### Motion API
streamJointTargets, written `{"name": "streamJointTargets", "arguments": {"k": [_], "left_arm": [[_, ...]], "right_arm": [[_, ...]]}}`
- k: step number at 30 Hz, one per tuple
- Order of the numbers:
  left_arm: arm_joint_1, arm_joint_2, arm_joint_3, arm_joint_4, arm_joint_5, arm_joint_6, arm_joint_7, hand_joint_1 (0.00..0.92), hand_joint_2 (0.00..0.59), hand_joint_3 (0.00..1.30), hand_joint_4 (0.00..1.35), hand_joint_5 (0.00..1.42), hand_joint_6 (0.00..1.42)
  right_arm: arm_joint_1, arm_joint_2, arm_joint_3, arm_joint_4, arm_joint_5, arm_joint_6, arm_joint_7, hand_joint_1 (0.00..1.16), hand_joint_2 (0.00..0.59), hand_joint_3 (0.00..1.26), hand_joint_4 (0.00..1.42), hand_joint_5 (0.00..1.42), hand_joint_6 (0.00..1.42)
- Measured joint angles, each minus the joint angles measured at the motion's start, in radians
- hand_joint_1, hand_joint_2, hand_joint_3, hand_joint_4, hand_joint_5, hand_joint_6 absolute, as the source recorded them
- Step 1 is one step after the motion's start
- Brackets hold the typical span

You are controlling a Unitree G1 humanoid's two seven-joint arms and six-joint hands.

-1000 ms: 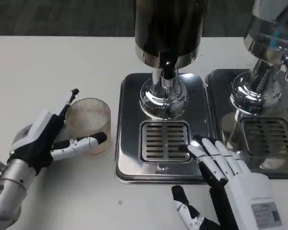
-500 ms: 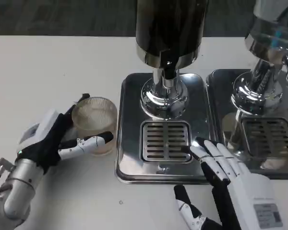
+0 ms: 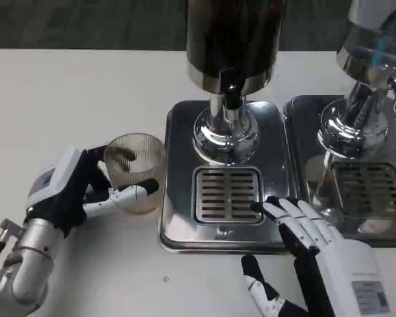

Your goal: Grasp the cup under the faucet to collect the drink, then remove the cup.

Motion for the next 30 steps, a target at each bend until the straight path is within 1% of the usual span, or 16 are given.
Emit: {"name": "streamJointTargets", "arguments": {"k": [5, 17, 23, 26, 30], "left_arm": [[0.001, -0.002, -0.001, 0.000, 0.000, -0.004, 0.023, 0.382, 0.144, 0.63, 0.74, 1.00, 1.19], [0.026, -0.002, 0.012, -0.001, -0.003, -0.031, 0.048, 0.375, 0.135, 0.65, 0.75, 1.00, 1.20], [0.049, 0.006, 0.045, -0.023, -0.003, -0.077, 0.082, 0.373, 0.133, 0.65, 0.75, 1.00, 1.20], [0.051, 0.015, 0.060, -0.050, -0.004, -0.106, 0.093, 0.371, 0.131, 0.65, 0.75, 1.00, 1.20], [0.051, 0.017, 0.076, -0.087, -0.004, -0.146, 0.096, 0.369, 0.130, 0.65, 0.75, 1.00, 1.19]], "right_arm": [[0.000, 0.000, -0.001, 0.000, 0.007, -0.003, 0.007, 0.50, 0.441, 0.28, 0.19, 0.16, 0.23], [-0.005, -0.004, -0.006, 0.002, 0.038, -0.022, 0.011, 0.50, 0.441, 0.29, 0.21, 0.17, 0.25], [-0.006, -0.004, -0.009, 0.005, 0.040, -0.029, 0.012, 0.50, 0.449, 0.29, 0.21, 0.17, 0.24], [-0.006, -0.003, -0.010, 0.006, 0.040, -0.031, 0.012, 0.50, 0.450, 0.29, 0.21, 0.17, 0.23], [-0.006, -0.001, -0.010, 0.007, 0.040, -0.036, 0.011, 0.49, 0.450, 0.29, 0.21, 0.17, 0.23]]}}
